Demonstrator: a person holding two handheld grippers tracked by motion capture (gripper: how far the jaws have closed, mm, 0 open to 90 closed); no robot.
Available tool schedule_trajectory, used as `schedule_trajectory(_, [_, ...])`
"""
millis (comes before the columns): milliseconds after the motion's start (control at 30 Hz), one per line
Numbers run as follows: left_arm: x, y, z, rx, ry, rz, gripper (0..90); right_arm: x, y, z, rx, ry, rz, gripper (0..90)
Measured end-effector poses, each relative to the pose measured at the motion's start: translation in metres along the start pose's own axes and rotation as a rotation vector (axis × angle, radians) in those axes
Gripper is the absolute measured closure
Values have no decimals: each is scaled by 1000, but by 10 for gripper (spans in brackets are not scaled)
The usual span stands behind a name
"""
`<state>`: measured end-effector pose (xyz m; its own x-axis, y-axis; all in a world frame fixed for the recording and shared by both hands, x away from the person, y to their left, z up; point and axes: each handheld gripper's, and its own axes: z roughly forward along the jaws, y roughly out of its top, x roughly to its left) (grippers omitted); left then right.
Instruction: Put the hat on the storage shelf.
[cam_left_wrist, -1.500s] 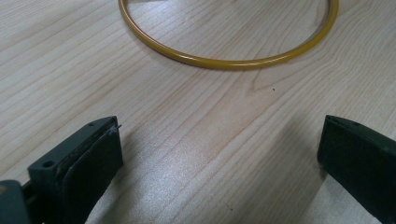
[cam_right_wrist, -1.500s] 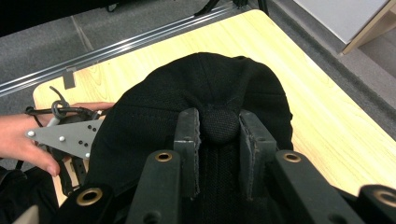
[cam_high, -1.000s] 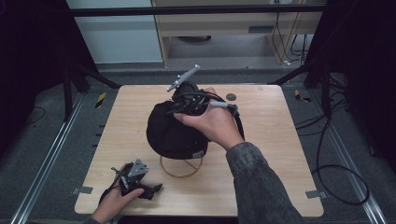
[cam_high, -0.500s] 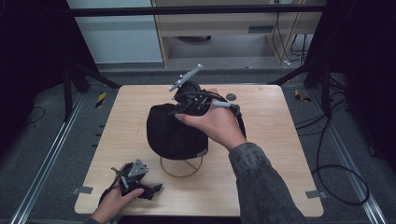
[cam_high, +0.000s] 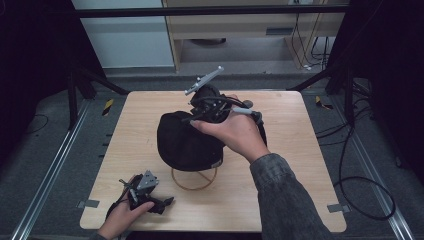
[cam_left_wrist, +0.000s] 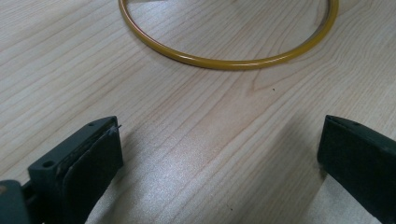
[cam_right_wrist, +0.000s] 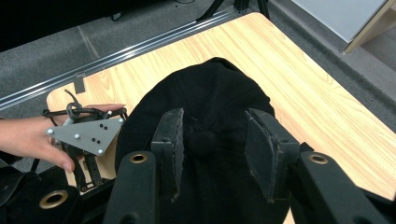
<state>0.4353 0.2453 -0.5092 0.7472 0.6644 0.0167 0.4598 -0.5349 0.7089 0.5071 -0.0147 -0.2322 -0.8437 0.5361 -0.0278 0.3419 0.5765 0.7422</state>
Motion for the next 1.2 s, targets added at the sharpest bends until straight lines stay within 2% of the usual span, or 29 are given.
schedule_trajectory(167, [0,0,0,0,0,0,0,-1,-1,-6,-10,-2,3,560])
schedule_trajectory(433, [0,0,0,0,0,0,0,-1,-5,-16,-27,-22,8,484])
schedule_trajectory(500, [0,0,0,0,-1,0,0,-2,-8,-19,-29,-31,18,435])
schedule_trajectory(967, [0,0,0,-1,0,0,0,-5,-17,-31,-40,-70,43,259])
schedule_trajectory(1200, [0,0,0,0,0,0,0,-9,-22,-41,-66,-110,66,167])
